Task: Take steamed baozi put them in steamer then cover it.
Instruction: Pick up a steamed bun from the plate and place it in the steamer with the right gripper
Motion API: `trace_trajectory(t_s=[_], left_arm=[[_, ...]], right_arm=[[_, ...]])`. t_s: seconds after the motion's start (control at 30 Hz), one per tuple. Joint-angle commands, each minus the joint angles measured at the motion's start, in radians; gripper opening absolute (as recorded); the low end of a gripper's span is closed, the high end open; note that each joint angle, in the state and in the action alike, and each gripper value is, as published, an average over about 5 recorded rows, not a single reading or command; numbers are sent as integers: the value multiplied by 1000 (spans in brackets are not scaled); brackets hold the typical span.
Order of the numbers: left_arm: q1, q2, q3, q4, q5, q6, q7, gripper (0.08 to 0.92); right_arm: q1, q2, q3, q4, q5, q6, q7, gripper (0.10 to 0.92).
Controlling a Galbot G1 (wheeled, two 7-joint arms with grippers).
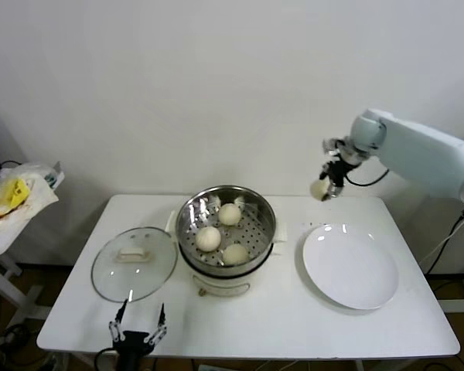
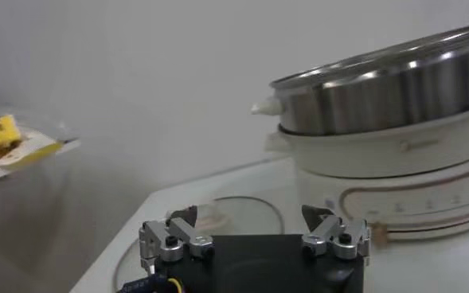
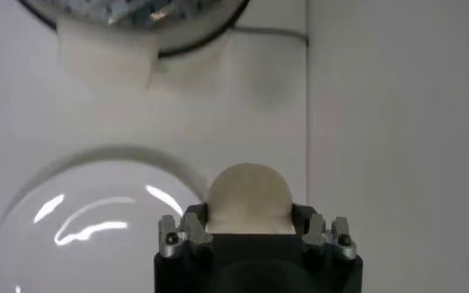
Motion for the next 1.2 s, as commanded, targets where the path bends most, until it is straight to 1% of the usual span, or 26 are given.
trace_trajectory(t_s=[0.03,0.27,0.4,0.67,1.2], left_arm=[[37,18,58,-20,36,-11,42,823],[39,20,46,-30,38,-22,45,823],[27,17,41,-40,34,-14,43,823],[15,18,34,-44,28,-8,42,823],[3,20,26,-25,17,-10,46,823]], right_arm=[[265,177,-261,174,428,-119,105,679],[240,272,-317,246,520,-176,191,679],[205,317,-344,249,534,-183,209,680],[140,367,-365,216,514,-180,212,687],[52,362,-380,188,442,-170,221,695]])
